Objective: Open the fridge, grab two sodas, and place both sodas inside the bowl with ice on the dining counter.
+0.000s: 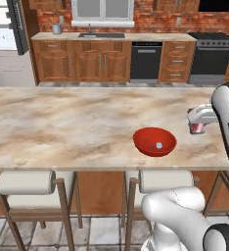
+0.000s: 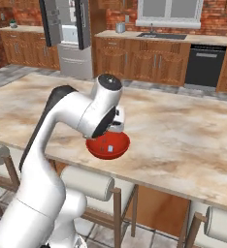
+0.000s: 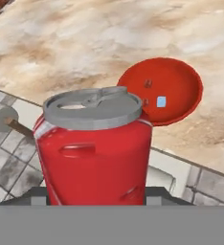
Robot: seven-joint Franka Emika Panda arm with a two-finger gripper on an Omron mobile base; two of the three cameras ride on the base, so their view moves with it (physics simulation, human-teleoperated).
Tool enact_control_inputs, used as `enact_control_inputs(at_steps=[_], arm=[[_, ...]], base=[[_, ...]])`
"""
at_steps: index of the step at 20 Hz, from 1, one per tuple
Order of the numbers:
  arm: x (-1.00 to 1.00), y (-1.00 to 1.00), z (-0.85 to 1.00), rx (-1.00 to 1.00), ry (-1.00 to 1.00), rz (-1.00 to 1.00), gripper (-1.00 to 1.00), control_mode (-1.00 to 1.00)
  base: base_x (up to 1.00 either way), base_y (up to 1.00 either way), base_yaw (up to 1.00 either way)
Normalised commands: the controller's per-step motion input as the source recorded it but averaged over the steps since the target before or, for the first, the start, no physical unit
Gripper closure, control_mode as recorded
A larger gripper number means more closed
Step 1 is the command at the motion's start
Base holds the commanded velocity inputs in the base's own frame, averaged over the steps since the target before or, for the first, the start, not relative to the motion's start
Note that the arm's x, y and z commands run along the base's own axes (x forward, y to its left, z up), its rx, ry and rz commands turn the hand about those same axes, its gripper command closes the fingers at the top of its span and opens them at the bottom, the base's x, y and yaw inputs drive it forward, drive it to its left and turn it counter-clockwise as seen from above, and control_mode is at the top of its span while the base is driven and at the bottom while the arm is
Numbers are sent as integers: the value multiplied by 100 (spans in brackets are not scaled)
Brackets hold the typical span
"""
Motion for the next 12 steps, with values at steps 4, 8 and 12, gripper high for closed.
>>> enact_control_inputs(at_steps=[4, 8, 12], arm=[[59, -3, -51, -16, 28, 20, 100, -100], [56, 0, -57, -22, 23, 16, 100, -100], [44, 0, -48, -22, 15, 14, 100, -100]], base=[[0, 0, 0], [0, 0, 0], [0, 0, 0]])
